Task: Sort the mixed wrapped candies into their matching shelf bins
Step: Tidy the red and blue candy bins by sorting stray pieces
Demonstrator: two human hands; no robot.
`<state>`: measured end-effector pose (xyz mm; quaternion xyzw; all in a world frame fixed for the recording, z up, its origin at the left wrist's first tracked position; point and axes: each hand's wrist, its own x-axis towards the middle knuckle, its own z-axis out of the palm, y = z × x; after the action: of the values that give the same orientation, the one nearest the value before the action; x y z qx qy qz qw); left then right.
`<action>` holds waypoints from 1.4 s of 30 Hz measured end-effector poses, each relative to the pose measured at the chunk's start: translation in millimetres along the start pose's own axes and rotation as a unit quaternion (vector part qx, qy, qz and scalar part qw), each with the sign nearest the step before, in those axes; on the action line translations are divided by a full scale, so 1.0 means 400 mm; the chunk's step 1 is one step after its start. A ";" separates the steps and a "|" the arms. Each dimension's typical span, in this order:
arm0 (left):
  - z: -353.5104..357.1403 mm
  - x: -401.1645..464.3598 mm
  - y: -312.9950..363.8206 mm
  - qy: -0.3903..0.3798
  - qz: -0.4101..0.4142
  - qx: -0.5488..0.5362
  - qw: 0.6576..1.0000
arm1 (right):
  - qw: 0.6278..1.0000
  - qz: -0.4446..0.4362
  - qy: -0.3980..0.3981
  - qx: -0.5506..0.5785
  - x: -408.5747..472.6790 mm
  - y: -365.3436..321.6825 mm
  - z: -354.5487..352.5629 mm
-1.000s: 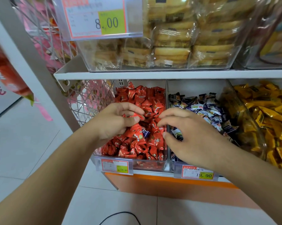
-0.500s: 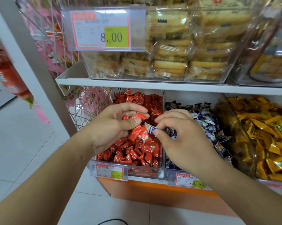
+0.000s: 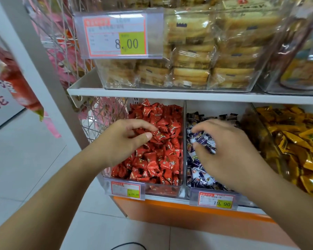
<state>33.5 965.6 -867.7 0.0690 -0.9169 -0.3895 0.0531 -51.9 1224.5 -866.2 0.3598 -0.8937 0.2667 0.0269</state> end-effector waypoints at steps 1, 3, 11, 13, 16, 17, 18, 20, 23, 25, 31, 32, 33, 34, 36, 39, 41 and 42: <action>-0.001 0.001 -0.001 -0.006 0.017 0.043 0.999 | 1.000 -0.023 -0.015 0.005 -0.002 -0.008 0.008; 0.001 0.000 0.006 -0.031 0.048 0.130 0.990 | 0.997 -0.061 -0.041 0.013 -0.005 -0.020 0.027; 0.122 0.014 0.020 -0.179 0.110 0.243 0.947 | 0.992 -0.109 -0.066 0.024 0.012 0.000 0.050; 0.150 0.028 0.017 -0.195 0.079 0.307 0.928 | 0.992 -0.109 -0.065 0.028 0.014 0.007 0.053; 0.161 0.054 0.018 -0.187 0.080 0.358 0.911 | 0.992 -0.109 -0.061 0.024 0.014 0.018 0.060; 0.158 0.065 0.014 -0.186 0.089 0.361 0.909 | 0.992 -0.110 -0.061 0.023 0.015 0.020 0.061; 0.150 0.076 0.008 -0.185 0.100 0.361 0.909 | 0.992 -0.110 -0.061 0.024 0.016 0.021 0.061; 0.132 0.099 -0.010 -0.181 0.124 0.357 0.908 | 0.992 -0.109 -0.060 0.027 0.017 0.023 0.060; 0.102 0.122 -0.035 -0.171 0.143 0.365 0.904 | 0.992 -0.113 -0.056 0.028 0.019 0.028 0.060; 0.085 0.128 -0.046 -0.175 0.145 0.360 0.905 | 0.992 -0.112 -0.055 0.032 0.020 0.030 0.060; 0.056 0.116 -0.053 -0.158 0.152 0.337 0.915 | 0.993 -0.100 -0.060 0.035 0.020 0.034 0.058; 0.051 0.112 -0.048 -0.157 0.151 0.338 0.915 | 0.993 -0.097 -0.062 0.036 0.020 0.034 0.058; 0.045 0.106 -0.041 -0.162 0.146 0.344 0.913 | 0.993 -0.094 -0.065 0.037 0.020 0.034 0.057; 0.040 0.098 -0.031 -0.171 0.137 0.350 0.911 | 0.993 -0.091 -0.066 0.039 0.021 0.034 0.057; 0.031 0.084 -0.016 -0.185 0.132 0.353 0.908 | 0.993 -0.085 -0.070 0.044 0.022 0.035 0.056; 0.051 0.075 -0.003 -0.193 0.188 0.331 0.904 | 0.993 -0.078 -0.074 0.045 0.023 0.035 0.056; 0.083 0.071 -0.003 -0.241 0.216 0.303 0.896 | 0.993 -0.075 -0.077 0.044 0.023 0.033 0.055; 0.098 0.072 -0.010 -0.269 0.228 0.305 0.884 | 0.993 -0.074 -0.078 0.044 0.023 0.033 0.055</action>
<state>-0.6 985.9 -896.4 -0.2370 -0.9599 -0.0710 -0.1322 -64.2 1215.8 -888.8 0.4456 -0.8512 0.2745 -0.0392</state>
